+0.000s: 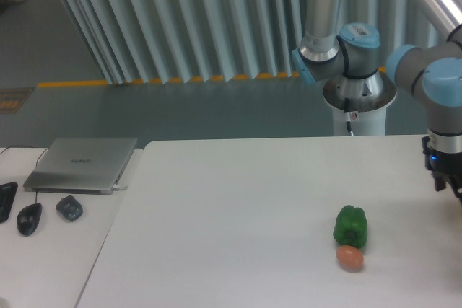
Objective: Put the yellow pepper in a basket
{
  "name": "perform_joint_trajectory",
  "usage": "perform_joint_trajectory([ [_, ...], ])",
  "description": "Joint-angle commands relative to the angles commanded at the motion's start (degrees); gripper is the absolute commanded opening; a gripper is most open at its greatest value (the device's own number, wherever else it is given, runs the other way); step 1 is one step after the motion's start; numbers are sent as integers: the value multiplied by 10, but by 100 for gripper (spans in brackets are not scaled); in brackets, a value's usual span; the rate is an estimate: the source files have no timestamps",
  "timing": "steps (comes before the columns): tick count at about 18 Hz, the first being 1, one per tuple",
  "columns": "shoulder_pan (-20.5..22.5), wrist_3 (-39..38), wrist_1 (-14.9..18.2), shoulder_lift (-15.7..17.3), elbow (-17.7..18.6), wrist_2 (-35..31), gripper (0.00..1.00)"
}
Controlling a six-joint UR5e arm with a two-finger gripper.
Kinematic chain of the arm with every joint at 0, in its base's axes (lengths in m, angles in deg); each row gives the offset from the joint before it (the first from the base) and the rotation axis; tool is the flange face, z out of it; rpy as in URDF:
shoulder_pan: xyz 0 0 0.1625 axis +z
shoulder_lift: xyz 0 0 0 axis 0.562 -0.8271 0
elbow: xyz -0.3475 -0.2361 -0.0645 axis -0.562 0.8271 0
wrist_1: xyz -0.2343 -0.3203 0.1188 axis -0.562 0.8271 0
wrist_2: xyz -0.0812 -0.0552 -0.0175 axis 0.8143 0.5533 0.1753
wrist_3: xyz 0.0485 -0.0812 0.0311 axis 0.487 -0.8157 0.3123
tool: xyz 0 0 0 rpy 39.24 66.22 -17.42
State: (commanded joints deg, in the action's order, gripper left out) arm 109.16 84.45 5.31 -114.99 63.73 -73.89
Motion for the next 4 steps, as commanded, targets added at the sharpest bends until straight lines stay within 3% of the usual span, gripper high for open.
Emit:
perform_joint_trajectory([
  [4, 0, -32, 4, 5, 1, 30, 100],
])
